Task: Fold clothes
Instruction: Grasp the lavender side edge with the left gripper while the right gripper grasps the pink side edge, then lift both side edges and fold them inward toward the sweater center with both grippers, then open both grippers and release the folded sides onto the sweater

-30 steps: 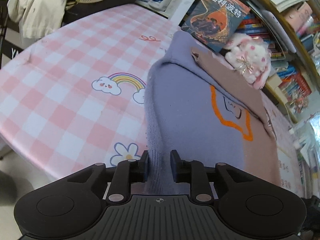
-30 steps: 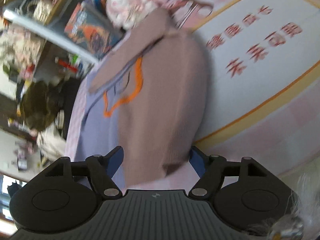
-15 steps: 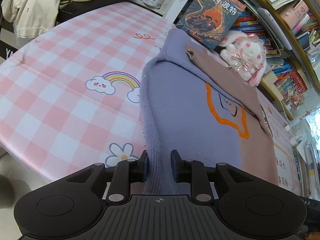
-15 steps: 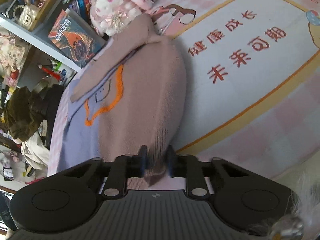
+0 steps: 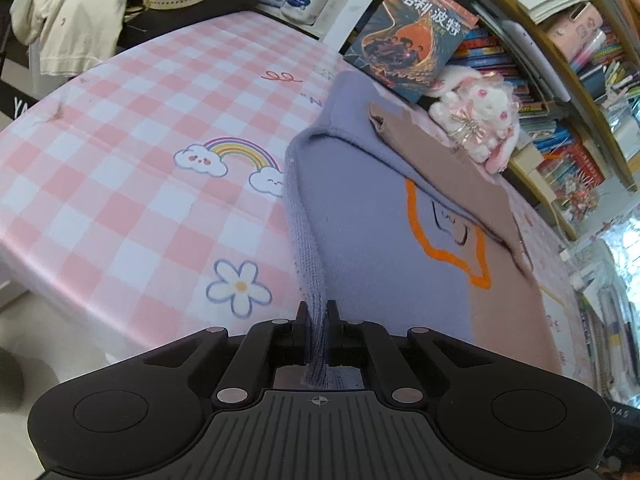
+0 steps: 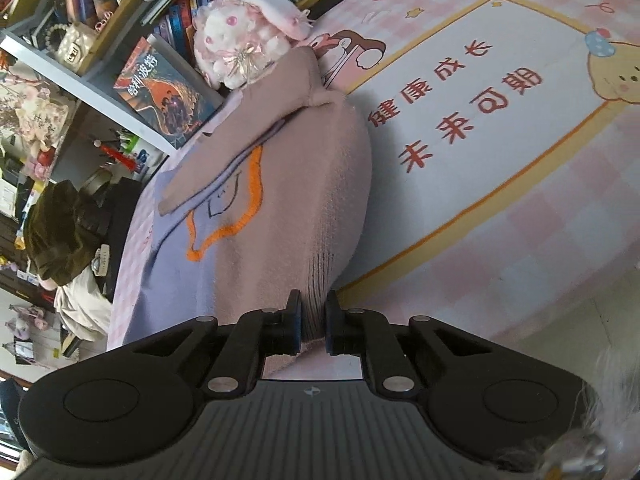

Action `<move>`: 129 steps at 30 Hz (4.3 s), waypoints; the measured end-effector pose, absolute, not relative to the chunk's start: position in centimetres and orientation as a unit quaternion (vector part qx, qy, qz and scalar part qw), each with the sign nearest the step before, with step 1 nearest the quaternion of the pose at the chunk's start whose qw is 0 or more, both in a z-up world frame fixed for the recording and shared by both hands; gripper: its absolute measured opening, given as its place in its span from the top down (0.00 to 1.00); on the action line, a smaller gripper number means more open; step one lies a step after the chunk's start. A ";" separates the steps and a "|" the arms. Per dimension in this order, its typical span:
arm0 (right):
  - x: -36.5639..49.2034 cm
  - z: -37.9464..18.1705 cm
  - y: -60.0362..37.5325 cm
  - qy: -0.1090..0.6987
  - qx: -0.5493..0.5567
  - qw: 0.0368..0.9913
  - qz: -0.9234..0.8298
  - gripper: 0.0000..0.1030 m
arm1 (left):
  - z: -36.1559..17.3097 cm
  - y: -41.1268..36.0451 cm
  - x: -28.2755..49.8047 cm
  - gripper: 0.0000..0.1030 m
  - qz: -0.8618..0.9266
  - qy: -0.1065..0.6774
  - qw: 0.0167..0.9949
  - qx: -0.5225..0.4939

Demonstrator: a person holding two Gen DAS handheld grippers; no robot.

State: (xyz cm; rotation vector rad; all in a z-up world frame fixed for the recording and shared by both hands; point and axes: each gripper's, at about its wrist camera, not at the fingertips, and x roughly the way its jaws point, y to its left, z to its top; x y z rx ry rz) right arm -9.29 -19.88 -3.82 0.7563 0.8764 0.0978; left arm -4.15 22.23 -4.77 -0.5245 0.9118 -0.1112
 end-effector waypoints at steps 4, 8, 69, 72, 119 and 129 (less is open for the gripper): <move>-10.8 -3.7 -20.4 0.415 0.360 0.833 0.055 0.91 | -4.6 22.4 -6.1 0.96 -0.048 0.430 0.859 -0.274; -12.4 -3.9 -20.8 0.422 0.361 0.829 0.063 0.91 | -4.7 22.3 -8.4 0.96 -0.039 0.427 0.856 -0.287; 8.7 -1.0 -23.6 0.308 0.468 0.828 -0.002 0.75 | -4.2 24.3 15.3 0.70 -0.056 0.403 0.793 -0.453; 9.0 -1.3 -24.5 0.307 0.461 0.832 -0.029 0.63 | -3.6 25.0 15.3 0.41 -0.051 0.384 0.812 -0.436; 10.4 -0.8 -22.4 0.351 0.229 0.907 -0.034 0.60 | -2.6 23.8 14.8 0.64 -0.076 0.365 0.903 -0.213; 6.0 0.1 -20.2 0.352 0.173 0.919 -0.030 0.35 | -1.1 20.6 10.2 0.39 -0.079 0.357 0.916 -0.166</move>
